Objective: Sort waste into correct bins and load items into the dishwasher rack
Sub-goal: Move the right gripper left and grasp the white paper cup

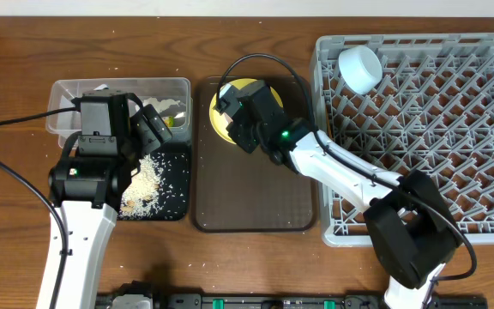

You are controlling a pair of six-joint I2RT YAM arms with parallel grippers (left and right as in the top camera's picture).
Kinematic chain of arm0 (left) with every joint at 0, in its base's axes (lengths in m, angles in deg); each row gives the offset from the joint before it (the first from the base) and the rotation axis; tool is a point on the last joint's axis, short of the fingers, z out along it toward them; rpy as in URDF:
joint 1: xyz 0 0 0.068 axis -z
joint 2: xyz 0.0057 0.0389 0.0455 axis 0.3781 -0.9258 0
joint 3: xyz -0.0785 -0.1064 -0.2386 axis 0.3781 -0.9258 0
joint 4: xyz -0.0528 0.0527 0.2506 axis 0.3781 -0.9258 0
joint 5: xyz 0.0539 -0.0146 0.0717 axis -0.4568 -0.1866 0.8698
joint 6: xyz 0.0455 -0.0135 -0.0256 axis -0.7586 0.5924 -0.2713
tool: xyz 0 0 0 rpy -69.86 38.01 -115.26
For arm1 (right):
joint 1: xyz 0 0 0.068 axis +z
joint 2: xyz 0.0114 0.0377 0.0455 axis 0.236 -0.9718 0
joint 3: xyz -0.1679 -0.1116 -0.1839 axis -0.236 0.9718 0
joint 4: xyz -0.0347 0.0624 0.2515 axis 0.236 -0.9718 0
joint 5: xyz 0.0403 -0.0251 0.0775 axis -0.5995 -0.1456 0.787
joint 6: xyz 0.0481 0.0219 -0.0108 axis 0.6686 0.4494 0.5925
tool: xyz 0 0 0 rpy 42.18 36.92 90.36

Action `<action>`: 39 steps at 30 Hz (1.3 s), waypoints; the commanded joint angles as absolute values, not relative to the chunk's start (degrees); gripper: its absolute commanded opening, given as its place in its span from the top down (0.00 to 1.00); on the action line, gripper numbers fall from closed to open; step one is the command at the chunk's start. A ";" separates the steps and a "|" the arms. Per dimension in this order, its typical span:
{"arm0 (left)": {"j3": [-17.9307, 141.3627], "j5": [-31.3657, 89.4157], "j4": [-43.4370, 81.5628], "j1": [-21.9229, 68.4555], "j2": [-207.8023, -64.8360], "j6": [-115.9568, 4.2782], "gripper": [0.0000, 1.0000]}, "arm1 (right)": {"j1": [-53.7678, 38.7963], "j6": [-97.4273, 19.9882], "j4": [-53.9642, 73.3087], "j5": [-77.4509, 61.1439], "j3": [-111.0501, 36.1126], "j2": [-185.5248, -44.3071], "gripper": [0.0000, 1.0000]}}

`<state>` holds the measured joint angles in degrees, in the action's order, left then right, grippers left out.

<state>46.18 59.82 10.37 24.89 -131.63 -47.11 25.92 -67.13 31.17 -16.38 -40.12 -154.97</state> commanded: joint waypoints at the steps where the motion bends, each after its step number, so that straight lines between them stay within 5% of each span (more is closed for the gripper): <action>1: 46.90 60.13 10.40 24.65 -131.39 -47.46 0.05 | 25.81 -68.38 31.34 -21.61 -40.17 -156.35 0.57; 17: 46.90 60.13 10.40 24.65 -131.39 -47.46 0.05 | 24.63 -68.36 28.20 -22.68 -40.15 -156.72 0.59; 34: 46.90 60.13 10.40 24.65 -131.39 -47.46 0.04 | 24.48 -68.31 29.27 -22.63 -40.19 -156.65 0.98; 39: 46.90 60.11 10.40 24.65 -131.39 -47.46 0.05 | 23.96 -66.06 29.90 -22.33 -40.54 -155.06 0.99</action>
